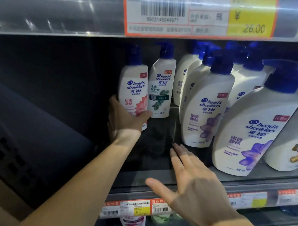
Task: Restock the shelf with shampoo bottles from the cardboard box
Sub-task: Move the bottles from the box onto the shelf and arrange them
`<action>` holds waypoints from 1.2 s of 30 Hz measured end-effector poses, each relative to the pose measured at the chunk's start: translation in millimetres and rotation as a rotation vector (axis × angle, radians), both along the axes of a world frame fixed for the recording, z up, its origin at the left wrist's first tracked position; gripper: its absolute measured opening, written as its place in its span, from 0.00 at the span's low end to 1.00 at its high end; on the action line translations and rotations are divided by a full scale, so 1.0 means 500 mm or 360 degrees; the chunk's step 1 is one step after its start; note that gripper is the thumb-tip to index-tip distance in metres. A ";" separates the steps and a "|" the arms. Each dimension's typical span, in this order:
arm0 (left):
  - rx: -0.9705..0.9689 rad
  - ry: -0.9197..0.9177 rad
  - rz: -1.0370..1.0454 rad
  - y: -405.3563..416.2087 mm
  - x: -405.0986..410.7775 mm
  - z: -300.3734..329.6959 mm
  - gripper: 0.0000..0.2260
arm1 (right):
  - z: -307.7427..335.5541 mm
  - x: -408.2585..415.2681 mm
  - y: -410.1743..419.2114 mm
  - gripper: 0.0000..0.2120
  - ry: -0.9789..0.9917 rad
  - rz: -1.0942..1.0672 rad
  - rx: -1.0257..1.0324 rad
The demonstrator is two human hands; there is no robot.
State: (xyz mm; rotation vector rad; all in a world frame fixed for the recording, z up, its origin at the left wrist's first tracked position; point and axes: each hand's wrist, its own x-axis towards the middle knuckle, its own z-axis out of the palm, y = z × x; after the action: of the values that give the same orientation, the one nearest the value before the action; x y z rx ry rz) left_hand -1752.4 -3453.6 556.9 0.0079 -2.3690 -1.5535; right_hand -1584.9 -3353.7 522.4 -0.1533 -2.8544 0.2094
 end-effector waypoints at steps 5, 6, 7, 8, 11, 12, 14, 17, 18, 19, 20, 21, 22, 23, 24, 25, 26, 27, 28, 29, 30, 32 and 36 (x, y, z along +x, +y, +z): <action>-0.0013 0.0000 -0.0063 -0.003 -0.037 0.016 0.30 | -0.002 -0.004 0.001 0.49 0.0003 0.0003 -0.0006; 0.0004 0.0006 -0.0076 -0.009 -0.043 0.017 0.29 | -0.002 -0.005 0.001 0.48 0.0010 0.0001 -0.0004; 0.0018 0.0010 -0.0093 -0.015 -0.048 0.016 0.29 | -0.001 -0.005 0.001 0.48 0.0003 0.0002 -0.0002; 0.0032 0.0015 -0.0122 -0.020 -0.054 0.015 0.30 | -0.001 -0.005 0.001 0.48 -0.0006 0.0004 -0.0003; 0.0063 0.0027 -0.0222 -0.028 -0.070 0.010 0.30 | -0.001 -0.006 0.003 0.46 -0.0006 0.0019 0.0001; 0.0067 0.0030 -0.0247 -0.029 -0.075 0.009 0.30 | -0.002 -0.006 0.003 0.46 0.0004 0.0019 0.0003; 0.0062 0.0032 -0.0281 -0.029 -0.085 0.009 0.29 | -0.003 -0.007 0.002 0.44 0.0052 0.0007 0.0001; 0.0045 0.0032 -0.0298 -0.027 -0.098 0.009 0.29 | -0.002 -0.007 0.000 0.44 0.0080 -0.0023 0.0014; 0.0042 0.0027 -0.0301 -0.027 -0.102 0.008 0.29 | -0.003 -0.007 0.000 0.44 0.0075 -0.0031 0.0021; 0.0041 0.0021 -0.0301 -0.026 -0.104 0.008 0.29 | -0.003 -0.007 -0.001 0.44 0.0067 -0.0037 0.0027; 0.0039 0.0021 -0.0297 -0.025 -0.106 0.007 0.30 | -0.002 -0.007 -0.001 0.45 0.0057 -0.0042 0.0031; 0.0037 0.0024 -0.0290 -0.024 -0.107 0.007 0.29 | -0.001 -0.007 -0.001 0.45 0.0048 -0.0043 0.0032; 0.0031 0.0028 -0.0282 -0.023 -0.107 0.006 0.29 | -0.001 -0.007 -0.001 0.45 0.0045 -0.0041 0.0032; 0.0025 0.0031 -0.0274 -0.023 -0.107 0.006 0.30 | -0.001 -0.008 -0.001 0.45 0.0048 -0.0037 0.0035; 0.0018 0.0027 -0.0267 -0.023 -0.105 0.007 0.30 | -0.002 -0.008 -0.001 0.44 0.0050 -0.0033 0.0039; 0.0006 0.0015 -0.0262 -0.022 -0.104 0.009 0.30 | -0.002 -0.008 -0.001 0.44 0.0051 -0.0030 0.0039; -0.0013 -0.0003 -0.0251 -0.022 -0.102 0.011 0.30 | -0.003 -0.007 -0.001 0.44 0.0051 -0.0027 0.0033; -0.0040 -0.0020 -0.0231 -0.020 -0.100 0.013 0.30 | -0.005 -0.007 -0.001 0.45 0.0053 -0.0023 0.0024; -0.0077 -0.0031 -0.0195 -0.017 -0.097 0.015 0.31 | -0.006 -0.007 0.000 0.45 0.0051 -0.0018 0.0016; -0.0124 -0.0034 -0.0148 -0.014 -0.091 0.018 0.33 | -0.007 -0.006 0.000 0.45 0.0050 -0.0010 0.0012; -0.0168 -0.0037 -0.0106 -0.011 -0.083 0.022 0.37 | -0.006 -0.005 0.000 0.45 0.0057 -0.0001 0.0008; -0.0186 -0.0078 -0.0065 -0.004 -0.064 0.029 0.47 | -0.007 -0.002 0.000 0.45 0.0074 0.0015 -0.0007; -0.0268 -0.0072 -0.0090 0.001 -0.001 0.044 0.41 | -0.006 -0.003 -0.001 0.49 0.0020 0.0006 0.0013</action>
State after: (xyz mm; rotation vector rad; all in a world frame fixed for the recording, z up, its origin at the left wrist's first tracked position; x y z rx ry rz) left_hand -1752.9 -3453.1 579.0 -0.0619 -2.5490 -1.3871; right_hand -1586.6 -3354.2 519.3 -0.1448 -2.8429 0.1988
